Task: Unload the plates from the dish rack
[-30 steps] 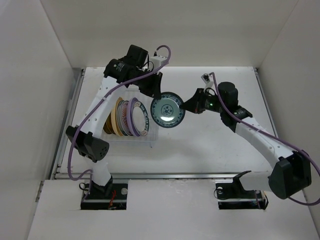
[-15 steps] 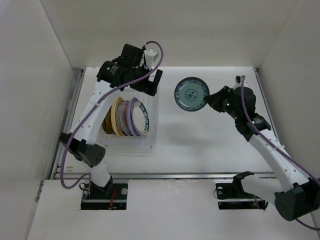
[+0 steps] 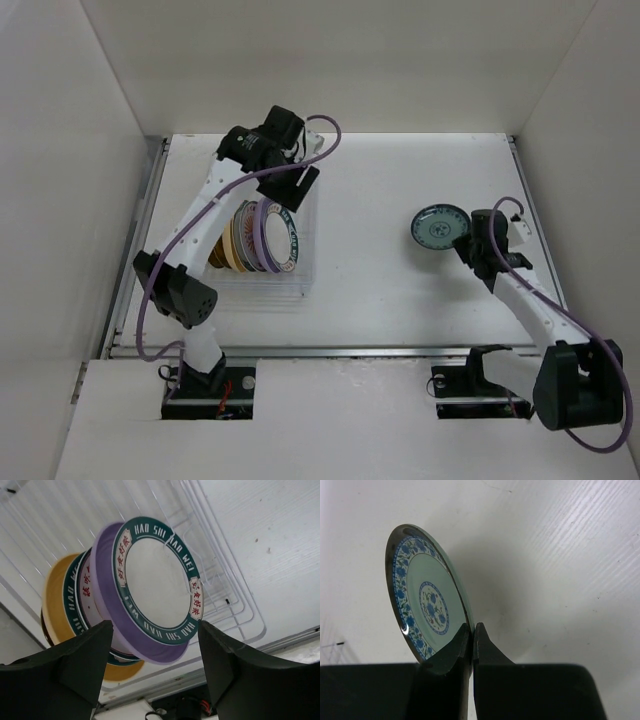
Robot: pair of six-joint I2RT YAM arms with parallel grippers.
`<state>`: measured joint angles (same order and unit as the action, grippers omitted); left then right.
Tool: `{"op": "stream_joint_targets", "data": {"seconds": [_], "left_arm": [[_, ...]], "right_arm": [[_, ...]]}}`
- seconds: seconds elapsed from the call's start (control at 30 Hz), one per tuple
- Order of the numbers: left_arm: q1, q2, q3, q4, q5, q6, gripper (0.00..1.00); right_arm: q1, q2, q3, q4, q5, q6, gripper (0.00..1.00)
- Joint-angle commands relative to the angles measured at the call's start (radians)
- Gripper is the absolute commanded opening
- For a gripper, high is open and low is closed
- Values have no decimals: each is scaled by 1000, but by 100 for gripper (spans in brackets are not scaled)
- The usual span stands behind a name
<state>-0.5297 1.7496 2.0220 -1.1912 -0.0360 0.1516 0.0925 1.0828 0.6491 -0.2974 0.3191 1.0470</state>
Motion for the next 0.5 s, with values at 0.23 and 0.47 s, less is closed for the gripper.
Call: {"op": "stream_joint_targets", "data": {"seconds": [0.23,0.47], "left_arm": [[-7,54,-103,-4,-195,49,72],[-7,103,-103,-42,-174,59,70]], "right_arm": [[-93,268,0,192,-103,50,1],[-116,318,9,155,-124,77,40]]}}
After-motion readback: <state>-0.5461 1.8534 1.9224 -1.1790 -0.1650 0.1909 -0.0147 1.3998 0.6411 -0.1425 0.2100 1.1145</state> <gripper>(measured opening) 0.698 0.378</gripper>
